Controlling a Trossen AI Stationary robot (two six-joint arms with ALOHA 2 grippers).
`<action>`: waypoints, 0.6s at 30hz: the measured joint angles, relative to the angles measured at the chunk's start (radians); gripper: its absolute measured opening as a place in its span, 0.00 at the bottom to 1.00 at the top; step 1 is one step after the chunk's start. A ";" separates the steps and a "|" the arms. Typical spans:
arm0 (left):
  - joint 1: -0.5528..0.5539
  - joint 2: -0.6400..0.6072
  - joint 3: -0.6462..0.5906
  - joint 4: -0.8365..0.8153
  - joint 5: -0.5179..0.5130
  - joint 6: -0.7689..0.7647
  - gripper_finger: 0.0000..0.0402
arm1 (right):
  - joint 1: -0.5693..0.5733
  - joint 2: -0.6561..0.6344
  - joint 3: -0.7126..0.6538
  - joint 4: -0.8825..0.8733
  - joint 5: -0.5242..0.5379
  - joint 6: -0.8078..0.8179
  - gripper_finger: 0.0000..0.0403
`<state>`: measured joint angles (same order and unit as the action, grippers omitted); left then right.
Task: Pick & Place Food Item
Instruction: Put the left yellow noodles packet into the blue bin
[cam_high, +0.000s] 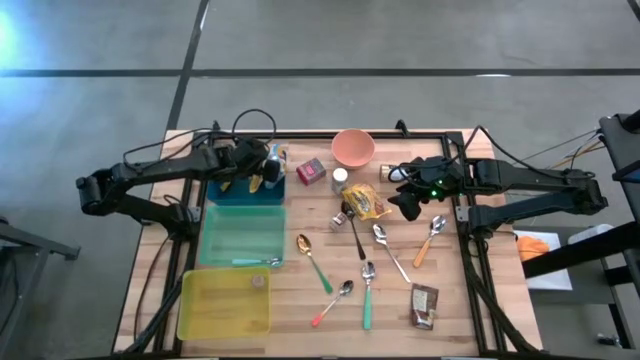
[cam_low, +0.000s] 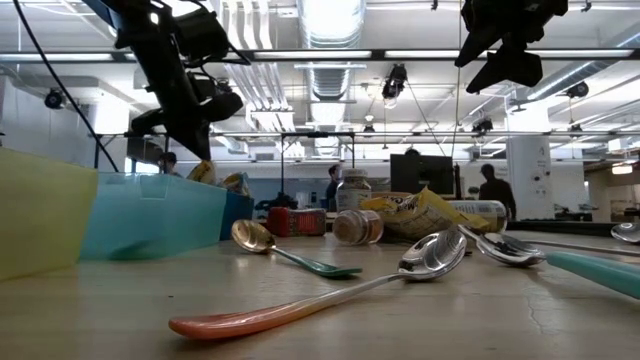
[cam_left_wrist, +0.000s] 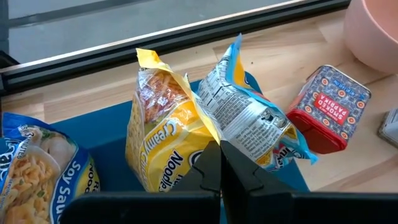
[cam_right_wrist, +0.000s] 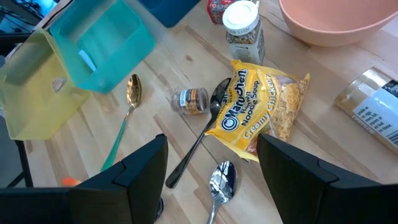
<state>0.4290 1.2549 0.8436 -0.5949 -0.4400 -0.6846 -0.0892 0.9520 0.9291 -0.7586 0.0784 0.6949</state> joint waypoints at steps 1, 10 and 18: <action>-0.002 0.000 0.000 0.000 0.000 0.000 0.00 | 0.000 0.000 0.000 0.000 0.000 0.000 0.60; -0.018 0.000 0.000 0.000 0.000 -0.007 0.00 | 0.000 0.000 0.000 0.000 0.001 0.000 0.60; -0.071 0.059 -0.001 0.003 0.000 -0.055 0.00 | 0.000 0.000 0.000 0.001 0.001 0.000 0.60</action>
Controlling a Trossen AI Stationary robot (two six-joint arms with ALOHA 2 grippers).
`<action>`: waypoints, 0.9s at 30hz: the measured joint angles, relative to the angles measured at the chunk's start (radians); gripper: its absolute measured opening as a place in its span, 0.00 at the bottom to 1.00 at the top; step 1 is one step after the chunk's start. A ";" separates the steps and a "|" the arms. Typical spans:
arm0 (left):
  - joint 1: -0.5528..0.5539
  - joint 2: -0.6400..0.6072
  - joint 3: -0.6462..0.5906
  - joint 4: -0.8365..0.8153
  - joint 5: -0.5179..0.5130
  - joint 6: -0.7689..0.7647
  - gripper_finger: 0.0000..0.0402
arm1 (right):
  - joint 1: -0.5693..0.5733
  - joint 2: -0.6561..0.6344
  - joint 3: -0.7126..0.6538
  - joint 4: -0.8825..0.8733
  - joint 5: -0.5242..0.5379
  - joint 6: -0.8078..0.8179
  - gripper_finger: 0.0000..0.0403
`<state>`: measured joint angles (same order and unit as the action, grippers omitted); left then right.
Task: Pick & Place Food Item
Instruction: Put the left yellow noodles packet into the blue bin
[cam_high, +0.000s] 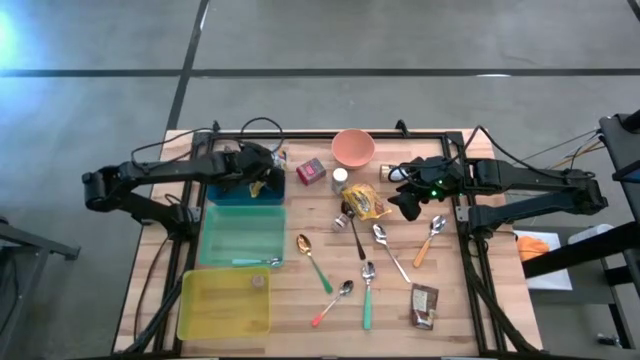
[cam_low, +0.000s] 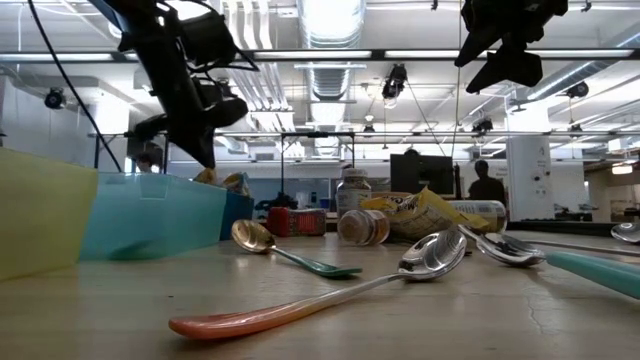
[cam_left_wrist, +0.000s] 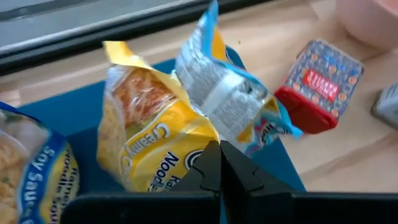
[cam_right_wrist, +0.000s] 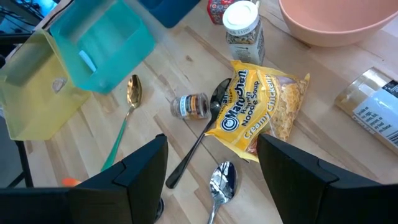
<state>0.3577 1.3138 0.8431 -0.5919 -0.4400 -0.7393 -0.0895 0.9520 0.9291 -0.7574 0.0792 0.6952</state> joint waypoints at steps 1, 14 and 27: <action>-0.009 0.012 0.000 0.005 0.000 -0.005 0.00 | 0.000 0.000 0.000 0.000 0.000 0.000 0.60; -0.058 0.052 0.002 0.027 0.004 -0.047 0.00 | 0.000 0.000 0.000 0.001 0.000 0.001 0.60; -0.058 0.052 0.008 0.029 0.039 -0.047 0.03 | 0.000 0.000 0.000 0.000 0.000 0.000 0.60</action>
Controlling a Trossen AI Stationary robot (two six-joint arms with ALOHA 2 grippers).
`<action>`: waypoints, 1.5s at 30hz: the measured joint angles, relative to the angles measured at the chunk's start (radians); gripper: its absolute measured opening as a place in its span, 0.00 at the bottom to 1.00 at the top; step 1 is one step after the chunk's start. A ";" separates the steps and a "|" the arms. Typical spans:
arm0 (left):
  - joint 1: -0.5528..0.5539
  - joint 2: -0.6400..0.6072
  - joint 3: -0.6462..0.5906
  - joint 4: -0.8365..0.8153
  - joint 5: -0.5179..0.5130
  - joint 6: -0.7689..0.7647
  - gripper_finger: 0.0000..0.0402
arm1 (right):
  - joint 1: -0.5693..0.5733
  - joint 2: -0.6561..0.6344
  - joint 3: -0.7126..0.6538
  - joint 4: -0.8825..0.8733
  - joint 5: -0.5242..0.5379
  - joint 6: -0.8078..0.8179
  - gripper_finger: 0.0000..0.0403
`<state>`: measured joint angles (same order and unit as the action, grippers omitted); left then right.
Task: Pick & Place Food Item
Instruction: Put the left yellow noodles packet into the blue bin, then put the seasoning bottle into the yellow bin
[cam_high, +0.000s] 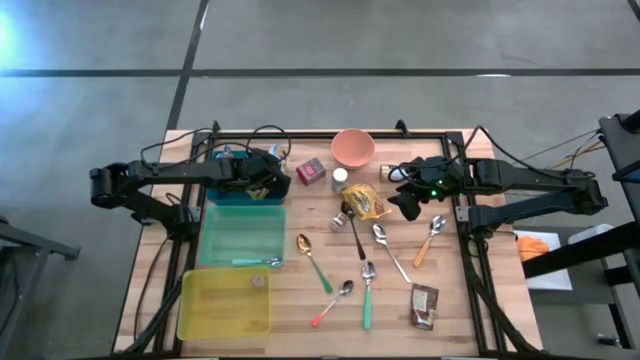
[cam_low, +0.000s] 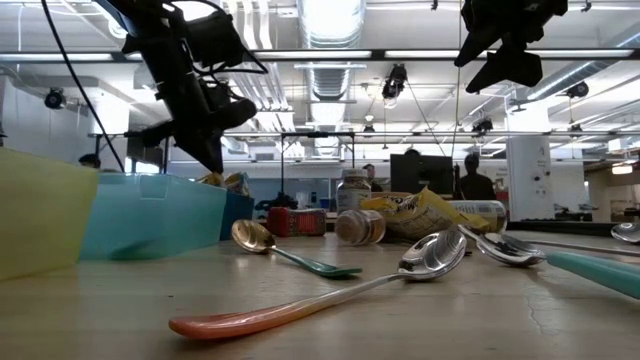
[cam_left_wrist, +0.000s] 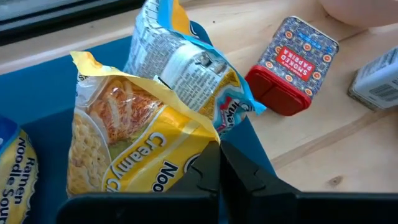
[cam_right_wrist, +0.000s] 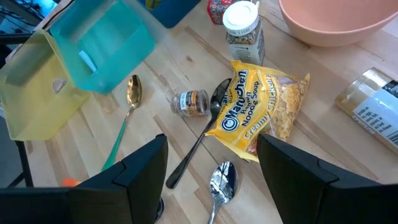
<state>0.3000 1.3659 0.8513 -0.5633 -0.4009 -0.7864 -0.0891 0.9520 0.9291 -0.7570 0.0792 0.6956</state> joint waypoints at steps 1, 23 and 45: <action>0.000 0.000 0.000 0.000 0.006 0.000 0.04 | 0.000 0.000 0.000 0.000 0.000 0.000 0.60; 0.000 -0.008 0.139 -0.007 0.057 0.025 0.53 | 0.000 0.000 0.000 0.000 0.000 0.001 0.60; -0.206 0.064 0.335 -0.003 0.162 -0.075 0.53 | 0.000 0.079 0.000 0.022 -0.084 -0.400 0.60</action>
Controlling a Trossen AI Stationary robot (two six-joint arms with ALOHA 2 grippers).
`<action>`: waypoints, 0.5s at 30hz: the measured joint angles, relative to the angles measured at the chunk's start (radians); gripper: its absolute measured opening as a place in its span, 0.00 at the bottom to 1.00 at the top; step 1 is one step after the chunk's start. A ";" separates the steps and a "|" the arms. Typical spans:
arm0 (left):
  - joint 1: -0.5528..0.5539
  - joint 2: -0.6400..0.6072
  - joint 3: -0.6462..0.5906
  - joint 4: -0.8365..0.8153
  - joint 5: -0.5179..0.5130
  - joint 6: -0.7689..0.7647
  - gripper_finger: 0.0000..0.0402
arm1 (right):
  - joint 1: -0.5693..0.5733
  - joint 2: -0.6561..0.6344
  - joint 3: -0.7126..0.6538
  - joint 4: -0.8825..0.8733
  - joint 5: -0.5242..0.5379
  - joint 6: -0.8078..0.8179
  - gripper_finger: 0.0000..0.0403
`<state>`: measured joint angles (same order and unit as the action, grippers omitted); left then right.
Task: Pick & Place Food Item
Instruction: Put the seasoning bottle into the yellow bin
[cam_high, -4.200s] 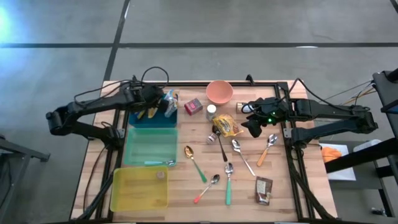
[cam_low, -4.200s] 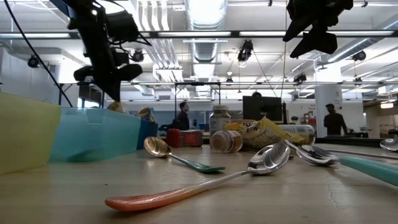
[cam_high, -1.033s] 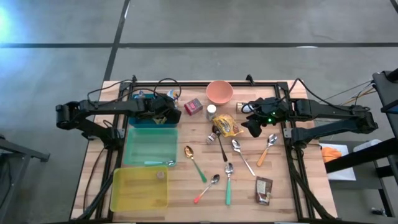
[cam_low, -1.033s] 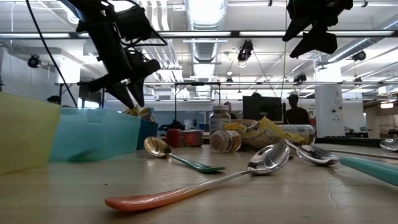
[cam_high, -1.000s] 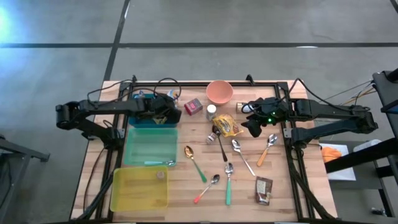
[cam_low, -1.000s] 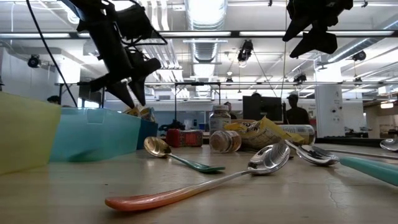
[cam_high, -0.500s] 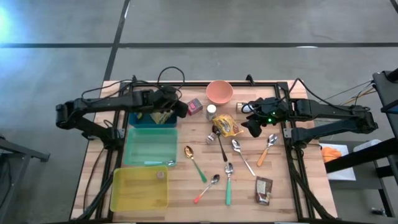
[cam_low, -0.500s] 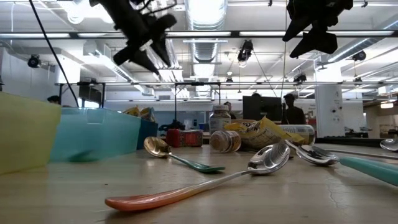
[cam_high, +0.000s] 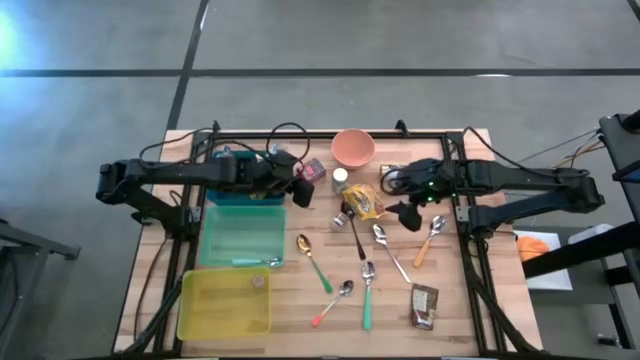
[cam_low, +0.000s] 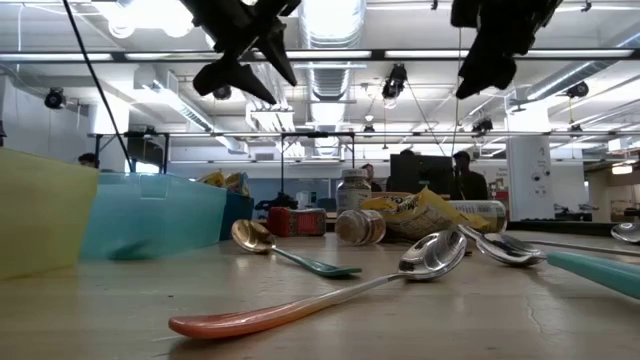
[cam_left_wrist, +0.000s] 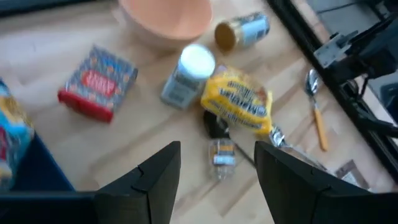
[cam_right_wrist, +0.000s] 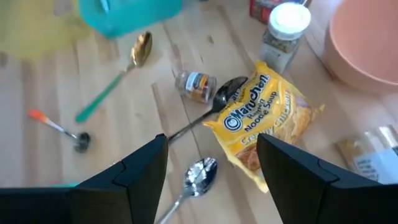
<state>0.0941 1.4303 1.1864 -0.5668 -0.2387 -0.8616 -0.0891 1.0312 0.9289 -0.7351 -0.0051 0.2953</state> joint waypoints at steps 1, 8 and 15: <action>-0.005 0.000 -0.001 -0.011 0.003 -0.010 0.53 | 0.000 0.021 0.000 0.010 0.000 -0.021 0.60; -0.029 -0.002 -0.002 -0.050 0.005 -0.059 0.53 | 0.000 0.176 0.023 0.095 -0.008 -0.205 0.60; -0.044 -0.008 -0.002 -0.112 0.016 -0.104 0.53 | 0.000 0.305 0.137 0.088 -0.050 -0.402 0.60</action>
<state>0.0504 1.4223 1.1843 -0.6785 -0.2230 -0.9653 -0.0891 1.3364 1.0656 -0.6472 -0.0547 -0.1070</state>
